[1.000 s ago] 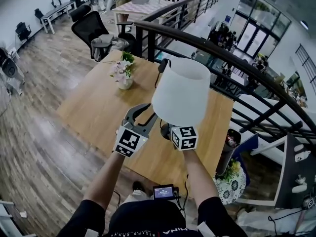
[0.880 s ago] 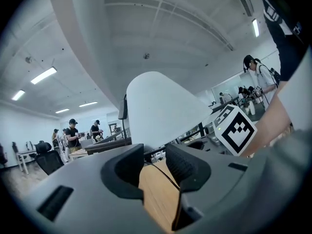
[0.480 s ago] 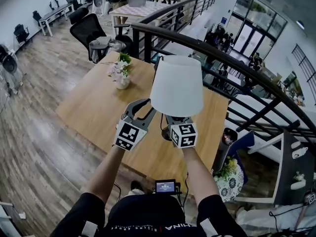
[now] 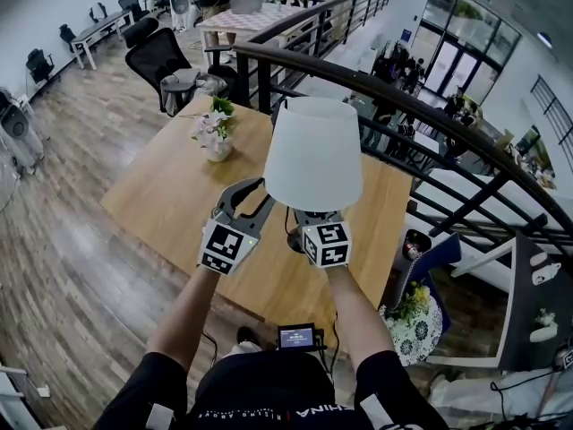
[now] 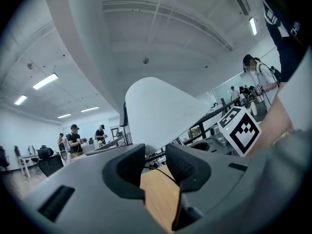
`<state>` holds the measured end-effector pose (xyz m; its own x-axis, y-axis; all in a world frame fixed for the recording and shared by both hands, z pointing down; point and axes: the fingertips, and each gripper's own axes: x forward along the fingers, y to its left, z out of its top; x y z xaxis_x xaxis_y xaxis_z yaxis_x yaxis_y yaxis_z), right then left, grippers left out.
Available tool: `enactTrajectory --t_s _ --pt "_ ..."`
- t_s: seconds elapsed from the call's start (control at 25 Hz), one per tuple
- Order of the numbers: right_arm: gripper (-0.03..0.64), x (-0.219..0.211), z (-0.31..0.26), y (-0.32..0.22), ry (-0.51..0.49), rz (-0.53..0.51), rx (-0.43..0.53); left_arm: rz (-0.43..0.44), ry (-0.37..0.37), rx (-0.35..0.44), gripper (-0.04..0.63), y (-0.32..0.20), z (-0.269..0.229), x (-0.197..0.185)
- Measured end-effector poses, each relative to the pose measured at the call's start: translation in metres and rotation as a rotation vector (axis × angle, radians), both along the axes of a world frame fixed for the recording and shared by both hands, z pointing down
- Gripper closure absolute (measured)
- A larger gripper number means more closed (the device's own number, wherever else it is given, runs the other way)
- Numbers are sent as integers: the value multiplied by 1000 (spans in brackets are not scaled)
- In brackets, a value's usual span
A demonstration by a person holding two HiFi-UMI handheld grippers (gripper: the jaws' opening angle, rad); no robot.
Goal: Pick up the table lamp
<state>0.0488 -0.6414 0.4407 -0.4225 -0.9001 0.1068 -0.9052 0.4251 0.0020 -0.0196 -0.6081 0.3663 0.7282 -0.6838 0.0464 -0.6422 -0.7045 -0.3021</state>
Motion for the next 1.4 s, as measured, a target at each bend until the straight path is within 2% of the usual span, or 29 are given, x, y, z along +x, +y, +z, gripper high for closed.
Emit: enactTrajectory --t_s 0.4,0.68,0.92,1.4 --pt "466 6 -2 32 7 -70 37 -61 7 15 460 36 2 8" --pt "466 -16 -3 84 6 -101 39 -74 14 22 460 91 -1 -12" --pt "465 -50 -6 152 -2 -103 39 -74 33 18 460 161 -6 -45" --pt "466 -107 9 335 -12 -88 -8 -46 58 -8 460 337 7 -104"
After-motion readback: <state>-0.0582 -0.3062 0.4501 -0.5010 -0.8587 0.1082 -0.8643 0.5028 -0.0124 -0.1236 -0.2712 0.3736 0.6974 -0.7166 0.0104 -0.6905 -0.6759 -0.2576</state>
